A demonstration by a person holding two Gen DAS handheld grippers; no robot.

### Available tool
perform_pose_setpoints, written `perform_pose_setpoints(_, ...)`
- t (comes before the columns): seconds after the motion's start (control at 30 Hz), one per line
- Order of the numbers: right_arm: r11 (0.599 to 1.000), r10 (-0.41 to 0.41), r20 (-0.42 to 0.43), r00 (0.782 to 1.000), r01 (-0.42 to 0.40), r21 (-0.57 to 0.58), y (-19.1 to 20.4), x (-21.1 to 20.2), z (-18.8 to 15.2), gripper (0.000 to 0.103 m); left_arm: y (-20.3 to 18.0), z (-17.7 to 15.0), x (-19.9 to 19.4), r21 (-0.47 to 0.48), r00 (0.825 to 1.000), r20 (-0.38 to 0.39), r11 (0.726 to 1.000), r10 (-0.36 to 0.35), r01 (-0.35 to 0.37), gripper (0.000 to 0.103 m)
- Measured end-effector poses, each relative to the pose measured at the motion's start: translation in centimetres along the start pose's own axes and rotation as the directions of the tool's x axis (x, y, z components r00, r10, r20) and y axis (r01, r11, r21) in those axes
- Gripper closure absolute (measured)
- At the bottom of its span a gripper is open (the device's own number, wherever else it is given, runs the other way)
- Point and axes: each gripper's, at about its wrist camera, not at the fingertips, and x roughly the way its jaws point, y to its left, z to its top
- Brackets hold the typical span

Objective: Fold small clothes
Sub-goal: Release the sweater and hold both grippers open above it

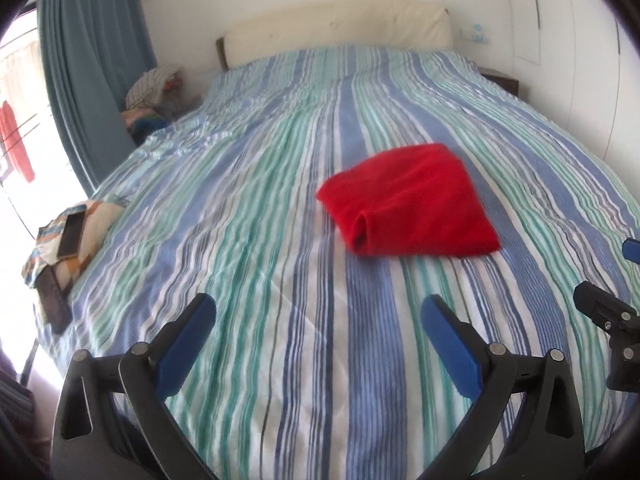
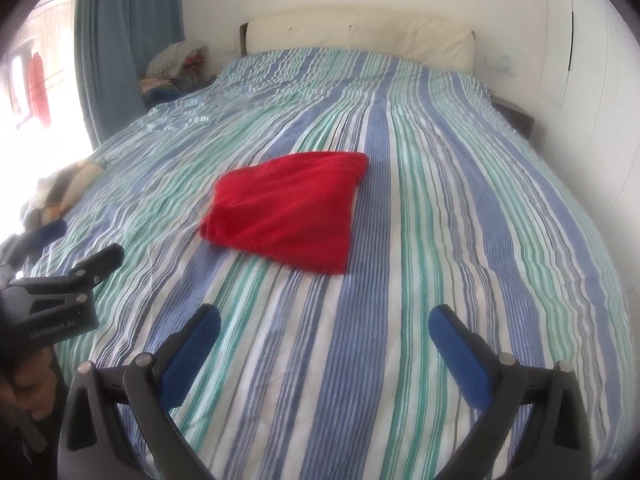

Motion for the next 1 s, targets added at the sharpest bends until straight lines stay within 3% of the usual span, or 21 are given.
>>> perform_pose_setpoints(0.1,1.0,-0.026,-0.019,0.999,0.026,0.011,0.5,-1.0,-0.7,0.001,-0.1,-0.9,-0.3,0.015,0.999,-0.04,1.0,-0.018,0.019,0.001)
perform_pose_setpoints(0.33,0.996,-0.09,-0.023,0.996,0.091,0.019,1.3,-3.2,-1.4,0.001,-0.4,-1.1,-0.9,0.01,0.998,-0.044,0.999,-0.038,0.038,0.001)
perform_pose_setpoints(0.63,0.994,-0.107,-0.021,0.994,0.107,0.005,1.4,-3.2,-1.8,0.001,-0.6,-1.0,-1.3,0.016,0.999,-0.028,1.0,-0.025,0.025,0.001)
perform_pose_setpoints(0.87,0.995,-0.1,-0.026,0.995,0.1,0.011,1.1,-3.2,-2.1,0.001,-0.5,-1.3,-1.5,-0.018,0.994,-0.033,0.995,-0.103,0.102,0.001)
perform_pose_setpoints(1.0,0.996,-0.093,-0.018,0.996,0.093,0.017,1.2,-3.4,-1.8,0.001,-0.5,-1.2,-2.2,-0.013,0.996,0.0,0.996,-0.094,0.094,0.001)
